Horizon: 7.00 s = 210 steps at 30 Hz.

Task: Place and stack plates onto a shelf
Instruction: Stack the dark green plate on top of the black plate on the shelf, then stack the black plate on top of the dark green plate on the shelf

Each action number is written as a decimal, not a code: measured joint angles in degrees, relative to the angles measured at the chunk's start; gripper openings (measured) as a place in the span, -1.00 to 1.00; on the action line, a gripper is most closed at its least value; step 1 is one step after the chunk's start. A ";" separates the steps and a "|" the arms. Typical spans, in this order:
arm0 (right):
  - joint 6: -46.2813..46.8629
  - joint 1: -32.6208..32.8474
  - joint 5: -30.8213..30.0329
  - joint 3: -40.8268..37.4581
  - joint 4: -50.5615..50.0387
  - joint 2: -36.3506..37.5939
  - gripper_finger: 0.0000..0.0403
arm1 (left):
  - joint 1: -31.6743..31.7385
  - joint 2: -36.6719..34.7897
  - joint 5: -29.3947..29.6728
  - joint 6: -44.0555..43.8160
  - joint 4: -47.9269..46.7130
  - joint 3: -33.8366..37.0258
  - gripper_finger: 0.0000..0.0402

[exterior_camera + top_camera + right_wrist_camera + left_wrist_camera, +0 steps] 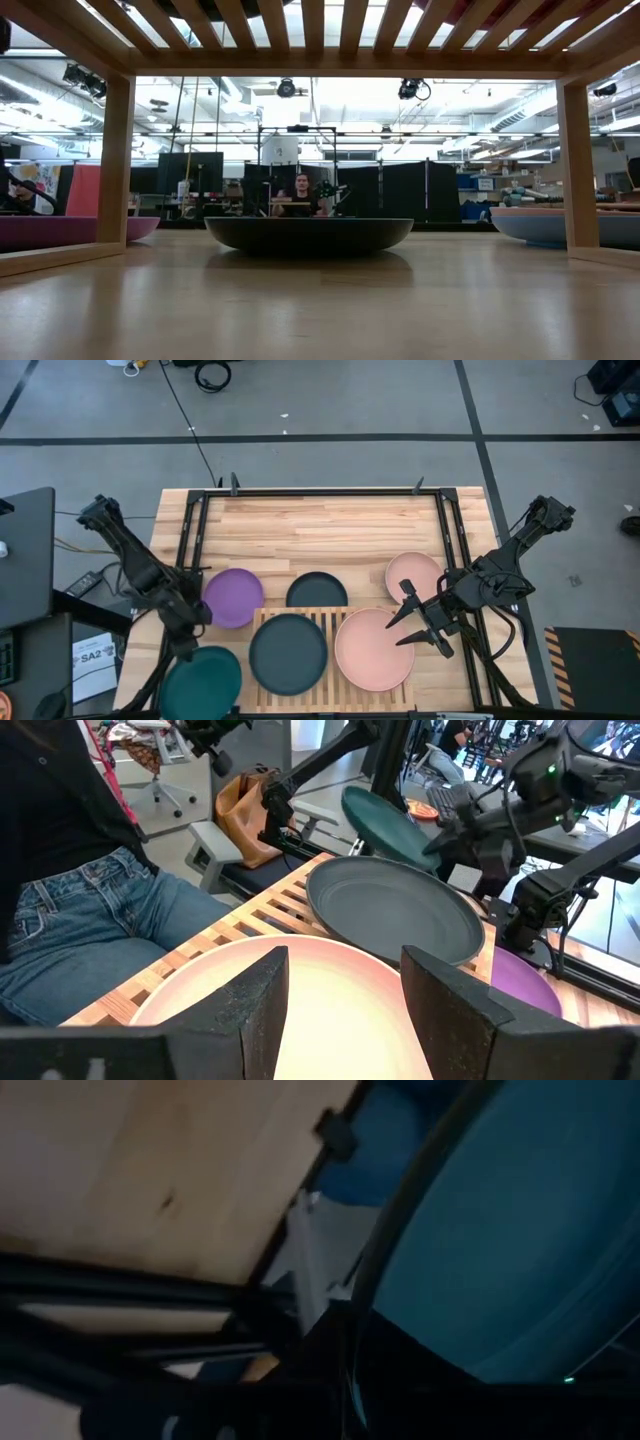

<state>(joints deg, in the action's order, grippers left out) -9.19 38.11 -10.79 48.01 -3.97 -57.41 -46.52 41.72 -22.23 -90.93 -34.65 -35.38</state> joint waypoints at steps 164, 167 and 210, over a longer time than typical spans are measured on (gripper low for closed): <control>0.00 -0.01 0.00 0.02 -0.02 0.00 -0.01 | 30.64 1.51 7.68 24.49 30.13 -0.04 -0.28; 0.00 -0.02 0.00 0.02 -0.02 0.00 -0.01 | 32.94 1.20 7.98 29.50 29.96 -0.02 -0.28; -1.01 -6.21 -0.05 0.02 0.17 0.00 -0.01 | 70.13 21.48 -0.57 62.71 38.52 -0.04 -0.28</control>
<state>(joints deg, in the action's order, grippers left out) -10.20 31.90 -10.84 48.03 -3.80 -57.41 23.61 63.20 -22.79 -28.22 3.88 -35.41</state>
